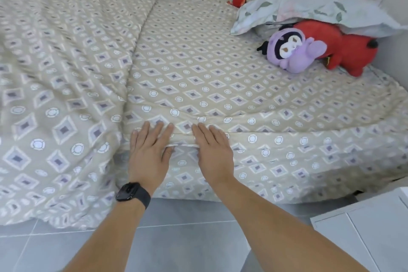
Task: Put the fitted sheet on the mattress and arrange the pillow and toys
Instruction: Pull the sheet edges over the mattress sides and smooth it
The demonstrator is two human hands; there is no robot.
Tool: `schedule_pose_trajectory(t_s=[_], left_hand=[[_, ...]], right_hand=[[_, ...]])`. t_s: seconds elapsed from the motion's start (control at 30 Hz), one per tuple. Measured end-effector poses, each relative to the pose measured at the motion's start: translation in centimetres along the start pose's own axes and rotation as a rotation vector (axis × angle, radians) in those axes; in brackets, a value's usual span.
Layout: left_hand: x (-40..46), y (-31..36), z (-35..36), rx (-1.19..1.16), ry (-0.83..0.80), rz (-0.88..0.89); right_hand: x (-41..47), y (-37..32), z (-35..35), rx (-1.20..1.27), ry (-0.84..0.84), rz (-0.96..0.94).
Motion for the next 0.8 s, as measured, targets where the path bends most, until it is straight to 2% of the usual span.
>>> schedule_pose_trajectory(t_s=[0.1, 0.2, 0.27, 0.37, 0.47, 0.57, 0.63, 0.8], left_hand=[[-0.5, -0.4, -0.1, -0.024, 0.090, 0.087], [-0.8, -0.6, -1.1, -0.060, 0.292, 0.166], [-1.2, -0.4, -1.7, -0.062, 0.368, 0.199], [-2.4, -0.4, -1.6, -0.014, 0.365, 0.224], [-2.9, -0.6, -0.7, 0.086, 0.314, 0.135], [-3.0, -0.6, -0.3, 0.175, 0.281, 0.052], [-2.5, -0.8, -0.5, 0.192, 0.275, -0.005], [-2.5, -0.3, -1.1, 0.180, 0.324, 0.020]], right_hand=[[-0.1, -0.2, -0.4, 0.082, 0.100, 0.035], [-0.6, -0.1, -1.7, 0.244, 0.200, 0.121], [-2.2, 0.6, -2.1, 0.275, 0.253, 0.110], [-5.0, 2.9, -1.6, 0.216, 0.244, 0.120], [-4.1, 4.3, -2.2, 0.325, 0.234, 0.228], [-3.6, 3.2, -2.0, 0.296, 0.233, 0.121], [-4.0, 3.5, -1.0, 0.259, 0.227, 0.126], [-4.0, 3.3, -1.7, 0.168, 0.343, 0.175]])
Point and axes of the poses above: each hand's wrist, its own x-axis towards the middle knuckle, its own z-axis out of the palm, y = z × x, the point moved 3 cm from there along x, towards the middle knuckle, and after that the axes turned 3 degrees about x, right-handed, at the moved point
